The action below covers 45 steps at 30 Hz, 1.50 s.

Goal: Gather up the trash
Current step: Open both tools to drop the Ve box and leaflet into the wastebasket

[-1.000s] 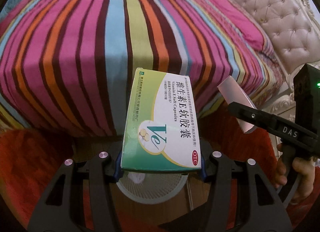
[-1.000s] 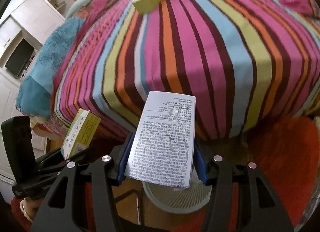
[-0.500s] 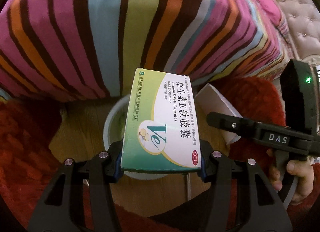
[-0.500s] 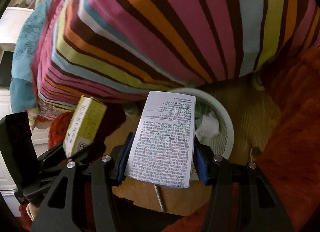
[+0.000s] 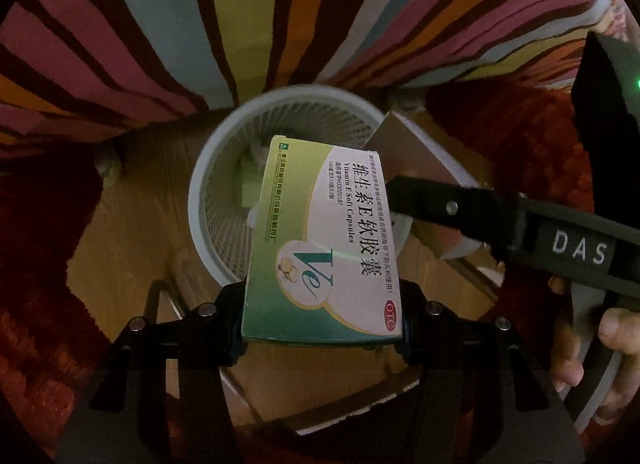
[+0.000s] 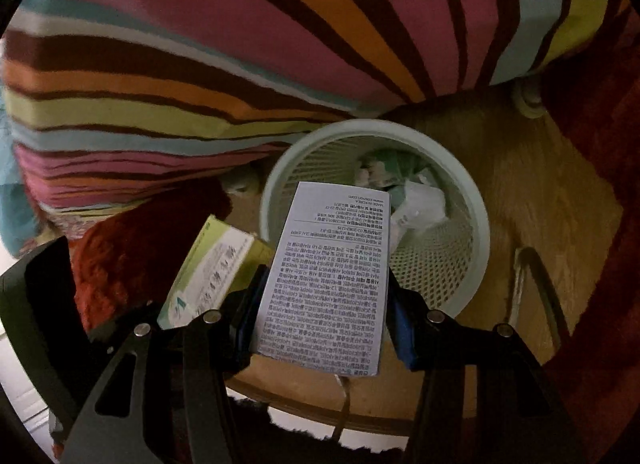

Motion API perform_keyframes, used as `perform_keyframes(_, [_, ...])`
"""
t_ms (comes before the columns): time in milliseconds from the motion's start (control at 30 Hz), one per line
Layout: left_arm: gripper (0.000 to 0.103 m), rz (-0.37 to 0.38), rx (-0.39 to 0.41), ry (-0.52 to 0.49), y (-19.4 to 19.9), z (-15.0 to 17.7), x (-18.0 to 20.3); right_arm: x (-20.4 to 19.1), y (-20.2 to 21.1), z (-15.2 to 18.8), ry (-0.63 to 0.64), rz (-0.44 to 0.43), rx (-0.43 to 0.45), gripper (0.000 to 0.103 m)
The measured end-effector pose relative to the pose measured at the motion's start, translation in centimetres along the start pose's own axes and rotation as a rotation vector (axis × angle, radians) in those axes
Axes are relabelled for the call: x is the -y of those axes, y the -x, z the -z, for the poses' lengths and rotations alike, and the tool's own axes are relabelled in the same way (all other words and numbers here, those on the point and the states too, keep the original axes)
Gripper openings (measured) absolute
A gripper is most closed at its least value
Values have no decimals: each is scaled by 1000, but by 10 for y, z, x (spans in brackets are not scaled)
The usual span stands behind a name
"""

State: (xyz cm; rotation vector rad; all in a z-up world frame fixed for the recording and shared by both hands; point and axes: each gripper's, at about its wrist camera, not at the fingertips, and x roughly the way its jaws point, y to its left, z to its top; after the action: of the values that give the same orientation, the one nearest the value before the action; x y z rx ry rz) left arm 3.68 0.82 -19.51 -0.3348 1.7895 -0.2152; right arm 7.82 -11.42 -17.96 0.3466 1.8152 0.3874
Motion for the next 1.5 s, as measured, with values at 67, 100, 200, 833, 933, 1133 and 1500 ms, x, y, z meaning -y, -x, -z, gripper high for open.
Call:
perform_keyframes(67, [54,-6,-29,8,-6,-3,1,1,-7,-2,-12,21,-21,52])
perform_keyframes(100, [54,-8,-37,12,-7,-2,-1,3,-11,-4,-17,25,-31,52])
perform_keyframes(200, [54,-9,-61,32,-13,-6,-3,6,-18,-6,-34,36,-54,52])
perform_keyframes(833, [84,-32,-121,48,-25,-11,-8,21,-37,-6,-131,47,-131,95])
perform_keyframes(933, [84,-35,-110,48,-24,-9,-7,19,-40,-7,-131,48,-128,95])
perform_keyframes(1133, [84,-32,-78,60,-17,-7,-10,20,-36,-6,-124,41,-109,95])
perform_keyframes(1500, [84,-67,145,3,38,17,0,-13,20,15,58,-52,93,95])
